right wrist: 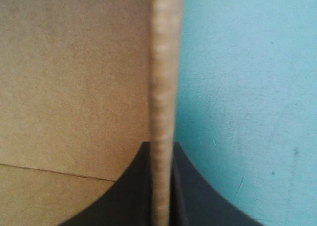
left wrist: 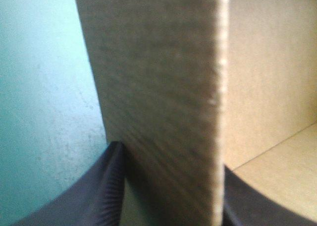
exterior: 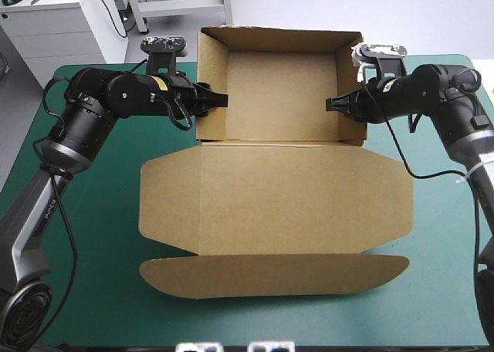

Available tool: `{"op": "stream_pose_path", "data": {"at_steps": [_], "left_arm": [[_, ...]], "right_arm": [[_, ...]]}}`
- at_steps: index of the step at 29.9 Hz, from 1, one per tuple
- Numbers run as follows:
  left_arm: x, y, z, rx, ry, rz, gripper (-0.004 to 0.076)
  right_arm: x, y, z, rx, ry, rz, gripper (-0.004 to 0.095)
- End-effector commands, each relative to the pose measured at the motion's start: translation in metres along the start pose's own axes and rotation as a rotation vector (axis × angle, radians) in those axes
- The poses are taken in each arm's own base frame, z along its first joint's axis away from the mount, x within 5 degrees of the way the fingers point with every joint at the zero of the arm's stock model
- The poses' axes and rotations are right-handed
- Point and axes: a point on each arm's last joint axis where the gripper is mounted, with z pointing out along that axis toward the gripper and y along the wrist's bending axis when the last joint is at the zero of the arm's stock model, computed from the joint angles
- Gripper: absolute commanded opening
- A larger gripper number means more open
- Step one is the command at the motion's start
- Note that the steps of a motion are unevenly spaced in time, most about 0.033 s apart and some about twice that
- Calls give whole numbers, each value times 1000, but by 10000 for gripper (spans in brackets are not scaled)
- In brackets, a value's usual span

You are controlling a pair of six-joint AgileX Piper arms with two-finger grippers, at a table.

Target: Fold the box

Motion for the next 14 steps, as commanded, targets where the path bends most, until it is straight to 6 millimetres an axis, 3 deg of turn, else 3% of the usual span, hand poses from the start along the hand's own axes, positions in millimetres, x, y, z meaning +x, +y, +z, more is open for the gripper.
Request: {"op": "stream_pose_path", "data": {"at_steps": [1, 8, 14], "left_arm": [[-12, -10, -23, 48, -123, 16, -13], [-11, -9, -19, 37, -109, 42, -8], [1, 0, 12, 7, 55, 64, -8]], "right_arm": [[-10, 13, -28, -68, -118, -5, -14], [-8, 11, -26, -56, -92, -18, -14], [1, 2, 2, -13, 61, -26, -14]]}}
